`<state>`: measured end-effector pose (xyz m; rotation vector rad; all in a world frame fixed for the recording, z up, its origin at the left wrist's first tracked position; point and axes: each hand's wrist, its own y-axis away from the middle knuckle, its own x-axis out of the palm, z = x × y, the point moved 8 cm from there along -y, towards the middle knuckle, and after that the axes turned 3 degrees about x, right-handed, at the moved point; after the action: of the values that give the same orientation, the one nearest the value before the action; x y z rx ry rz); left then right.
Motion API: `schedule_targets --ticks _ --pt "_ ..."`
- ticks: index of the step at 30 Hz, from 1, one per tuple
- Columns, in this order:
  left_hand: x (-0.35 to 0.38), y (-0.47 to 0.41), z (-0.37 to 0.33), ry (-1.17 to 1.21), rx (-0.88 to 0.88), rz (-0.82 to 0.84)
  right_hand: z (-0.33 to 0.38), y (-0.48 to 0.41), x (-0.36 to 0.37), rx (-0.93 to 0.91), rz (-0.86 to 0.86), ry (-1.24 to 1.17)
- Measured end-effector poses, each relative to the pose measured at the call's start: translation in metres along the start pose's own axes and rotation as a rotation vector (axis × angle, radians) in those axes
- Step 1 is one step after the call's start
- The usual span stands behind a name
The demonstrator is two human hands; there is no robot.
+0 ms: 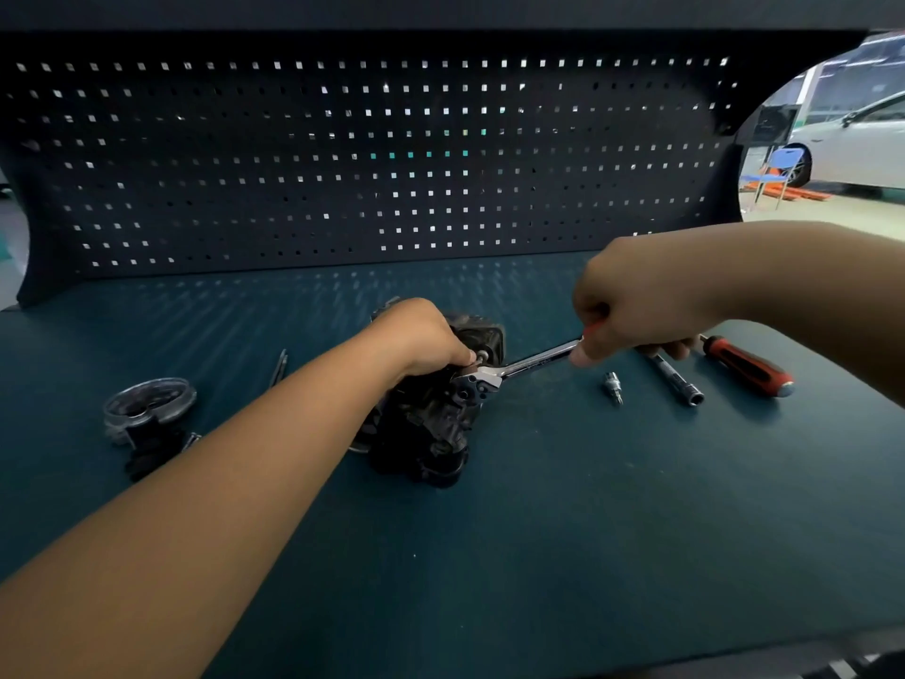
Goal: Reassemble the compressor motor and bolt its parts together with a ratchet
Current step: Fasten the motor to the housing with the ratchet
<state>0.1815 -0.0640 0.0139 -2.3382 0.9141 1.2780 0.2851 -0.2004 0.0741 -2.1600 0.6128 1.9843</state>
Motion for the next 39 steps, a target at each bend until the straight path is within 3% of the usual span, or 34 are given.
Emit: schedule_targets --ticks 5,10,19,24,30,39 --pt "0.003 -0.001 0.0 0.014 -0.029 0.015 -0.002 0.003 0.002 0.015 -0.023 0.078" --pt "0.011 0.0 -0.006 -0.025 -0.04 0.041 0.002 0.012 -0.02 0.031 -0.279 0.43" --pt "0.008 -0.002 -0.017 -0.198 -0.07 0.054 0.026 0.023 -0.051 -0.028 -0.546 0.456" --pt "0.013 -0.007 -0.02 -0.289 -0.081 0.137 0.027 0.023 -0.063 -0.007 -0.609 0.338" --pt "0.016 -0.01 -0.015 -0.307 -0.094 0.193 0.052 0.026 -0.069 -0.156 -0.743 0.168" --pt "0.019 -0.021 -0.009 -0.321 -0.086 0.23 0.036 0.019 -0.069 -0.108 -0.754 0.011"
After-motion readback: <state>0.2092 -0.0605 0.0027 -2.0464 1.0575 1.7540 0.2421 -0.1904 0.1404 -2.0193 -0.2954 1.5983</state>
